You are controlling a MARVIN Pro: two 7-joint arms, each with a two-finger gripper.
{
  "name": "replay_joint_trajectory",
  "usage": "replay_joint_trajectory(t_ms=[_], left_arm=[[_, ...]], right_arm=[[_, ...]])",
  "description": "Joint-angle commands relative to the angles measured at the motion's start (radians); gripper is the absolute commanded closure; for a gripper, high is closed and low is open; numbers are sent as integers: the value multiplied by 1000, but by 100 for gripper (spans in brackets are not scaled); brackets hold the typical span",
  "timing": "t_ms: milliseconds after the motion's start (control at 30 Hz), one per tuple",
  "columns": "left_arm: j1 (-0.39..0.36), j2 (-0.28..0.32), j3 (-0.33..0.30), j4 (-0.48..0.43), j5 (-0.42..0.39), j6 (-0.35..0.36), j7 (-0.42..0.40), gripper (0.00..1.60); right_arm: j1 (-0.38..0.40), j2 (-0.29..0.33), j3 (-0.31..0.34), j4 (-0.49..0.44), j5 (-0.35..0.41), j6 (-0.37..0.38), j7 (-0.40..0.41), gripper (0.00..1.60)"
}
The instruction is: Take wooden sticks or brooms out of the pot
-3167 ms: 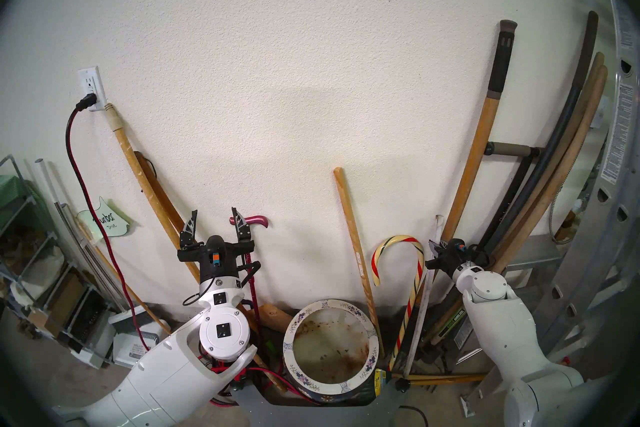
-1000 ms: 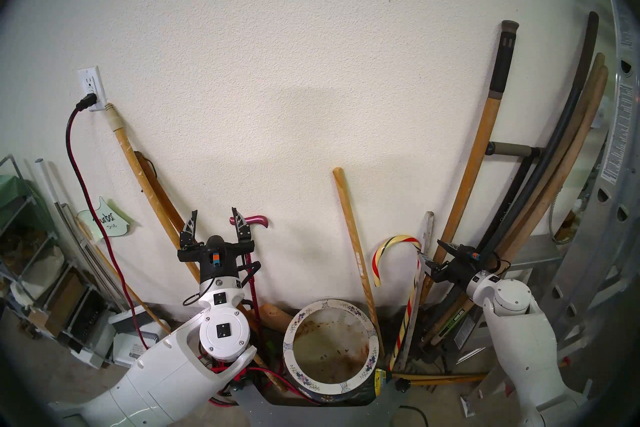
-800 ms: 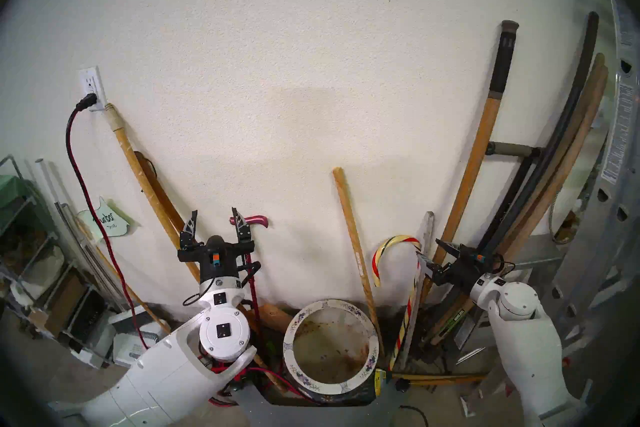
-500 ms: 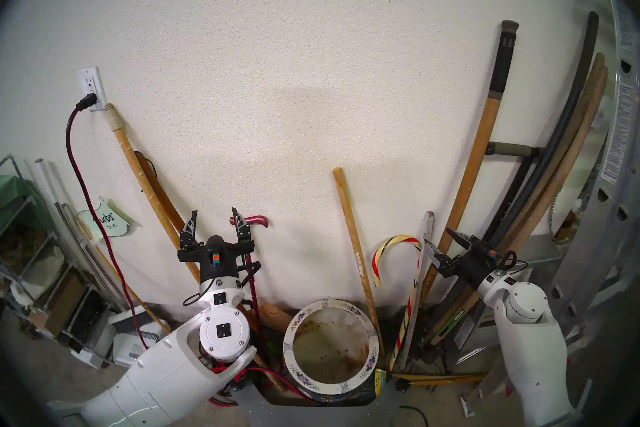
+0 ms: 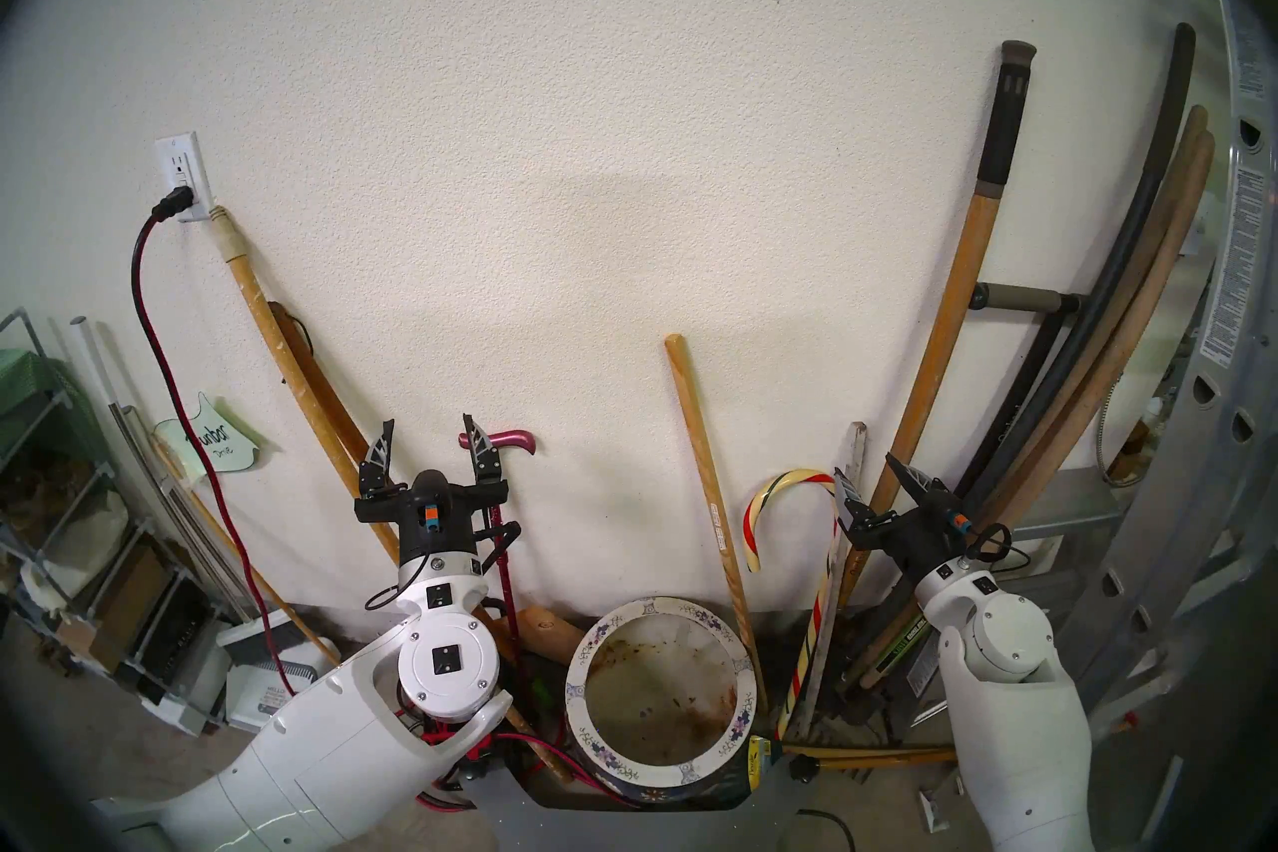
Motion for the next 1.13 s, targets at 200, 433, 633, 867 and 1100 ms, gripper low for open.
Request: replay_joint_trajectory(t_ms=[200,433,633,867,1100], left_arm=[[-4,1,3,0,-1,-3,2,0],[-5,3,5,0,-2,-4,4,0],[-7,5,8,0,-4,-4,7,0],[-9,8,11,1,-6,-5,10,0],[-11,10,14,1,-7,-5,12,0]], right_arm=[[-66,-45,7,-30,-51,-216,3,0],[-77,-95,22,-27,-107,-304,-48,0],[-64,-98,19,13,-120,-397,-62,0],[-61,-98,18,20,-124,-407,-66,0],[-61,-98,18,21,-125,-409,-67,0]])
